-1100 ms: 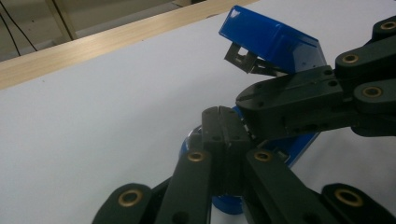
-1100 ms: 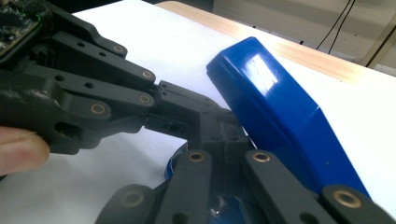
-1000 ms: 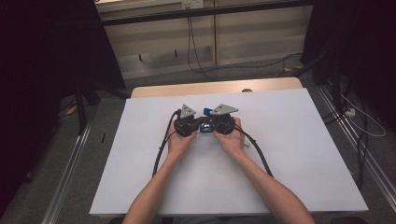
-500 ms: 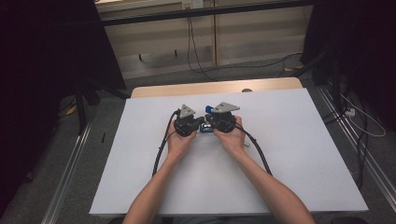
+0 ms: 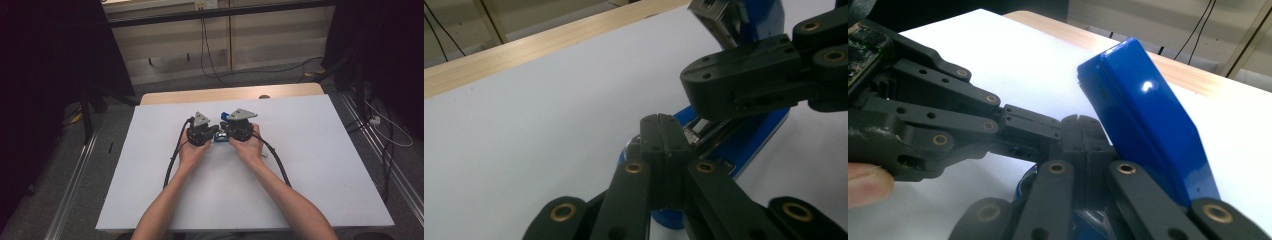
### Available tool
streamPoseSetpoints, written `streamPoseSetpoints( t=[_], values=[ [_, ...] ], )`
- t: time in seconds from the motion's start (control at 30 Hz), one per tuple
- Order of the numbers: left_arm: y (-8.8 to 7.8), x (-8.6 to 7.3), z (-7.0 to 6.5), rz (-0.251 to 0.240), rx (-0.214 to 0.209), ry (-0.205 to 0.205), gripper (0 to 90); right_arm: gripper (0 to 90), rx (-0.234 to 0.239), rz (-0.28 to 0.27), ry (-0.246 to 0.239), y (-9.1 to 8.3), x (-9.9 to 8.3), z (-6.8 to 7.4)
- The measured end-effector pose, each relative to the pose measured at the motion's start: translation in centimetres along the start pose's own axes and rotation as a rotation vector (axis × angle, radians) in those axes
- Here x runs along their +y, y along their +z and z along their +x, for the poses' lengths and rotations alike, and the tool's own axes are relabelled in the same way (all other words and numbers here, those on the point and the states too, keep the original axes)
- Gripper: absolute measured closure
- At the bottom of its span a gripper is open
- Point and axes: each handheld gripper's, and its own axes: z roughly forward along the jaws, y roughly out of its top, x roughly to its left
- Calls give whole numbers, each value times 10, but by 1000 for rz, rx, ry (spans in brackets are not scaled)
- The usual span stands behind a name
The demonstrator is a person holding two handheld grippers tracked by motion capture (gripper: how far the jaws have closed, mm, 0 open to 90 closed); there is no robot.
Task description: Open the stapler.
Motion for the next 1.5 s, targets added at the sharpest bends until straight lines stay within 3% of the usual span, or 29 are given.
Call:
streamPoseSetpoints(
  t=[0.27,1.5],
  values=[
    [0,-1,0,-5,-4,-14,900,900,-2,-7,4,-2,2,-3],
    [0,-1,1,-8,-5,4,900,900,-41,-35,35,-13,4,-11]
  ],
)
